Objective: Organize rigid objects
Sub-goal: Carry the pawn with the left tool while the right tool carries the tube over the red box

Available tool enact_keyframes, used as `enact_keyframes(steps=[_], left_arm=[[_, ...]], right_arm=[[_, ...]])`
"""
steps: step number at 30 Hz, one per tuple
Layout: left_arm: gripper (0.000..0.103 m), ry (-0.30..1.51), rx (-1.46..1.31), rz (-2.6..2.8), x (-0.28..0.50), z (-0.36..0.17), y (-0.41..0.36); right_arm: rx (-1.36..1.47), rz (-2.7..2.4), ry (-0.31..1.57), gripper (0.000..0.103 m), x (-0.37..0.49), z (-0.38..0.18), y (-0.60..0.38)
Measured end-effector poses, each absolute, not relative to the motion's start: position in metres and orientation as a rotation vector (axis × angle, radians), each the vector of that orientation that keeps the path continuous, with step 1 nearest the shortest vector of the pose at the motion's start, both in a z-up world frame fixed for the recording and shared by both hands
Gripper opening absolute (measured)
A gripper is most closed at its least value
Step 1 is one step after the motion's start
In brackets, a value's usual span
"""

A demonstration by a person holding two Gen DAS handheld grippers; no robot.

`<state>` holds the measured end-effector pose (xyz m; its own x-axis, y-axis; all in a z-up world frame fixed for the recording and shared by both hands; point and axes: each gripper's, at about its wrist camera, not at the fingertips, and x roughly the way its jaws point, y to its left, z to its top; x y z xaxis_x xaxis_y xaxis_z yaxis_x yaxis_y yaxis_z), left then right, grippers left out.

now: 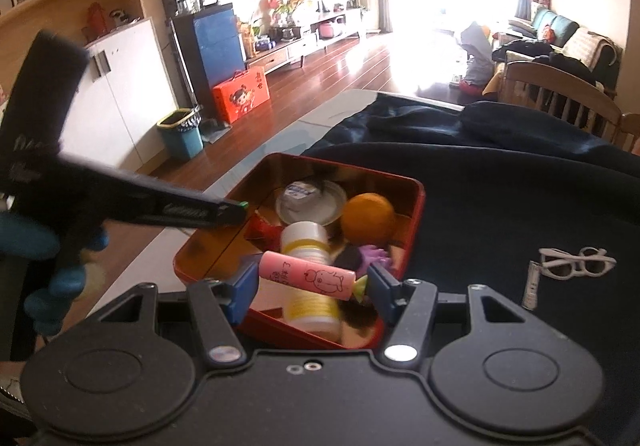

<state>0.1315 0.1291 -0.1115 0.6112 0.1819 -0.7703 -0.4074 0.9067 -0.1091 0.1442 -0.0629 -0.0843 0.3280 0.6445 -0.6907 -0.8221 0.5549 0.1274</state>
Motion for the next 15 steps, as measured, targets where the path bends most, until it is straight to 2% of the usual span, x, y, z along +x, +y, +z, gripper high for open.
enact_keyframes(steps=[15], left_arm=[[0.015, 0.880, -0.253, 0.273, 0.171, -0.134, 0.152]], right_arm=[[-0.367, 1.047, 0.817, 0.058, 0.135, -0.105, -0.005]])
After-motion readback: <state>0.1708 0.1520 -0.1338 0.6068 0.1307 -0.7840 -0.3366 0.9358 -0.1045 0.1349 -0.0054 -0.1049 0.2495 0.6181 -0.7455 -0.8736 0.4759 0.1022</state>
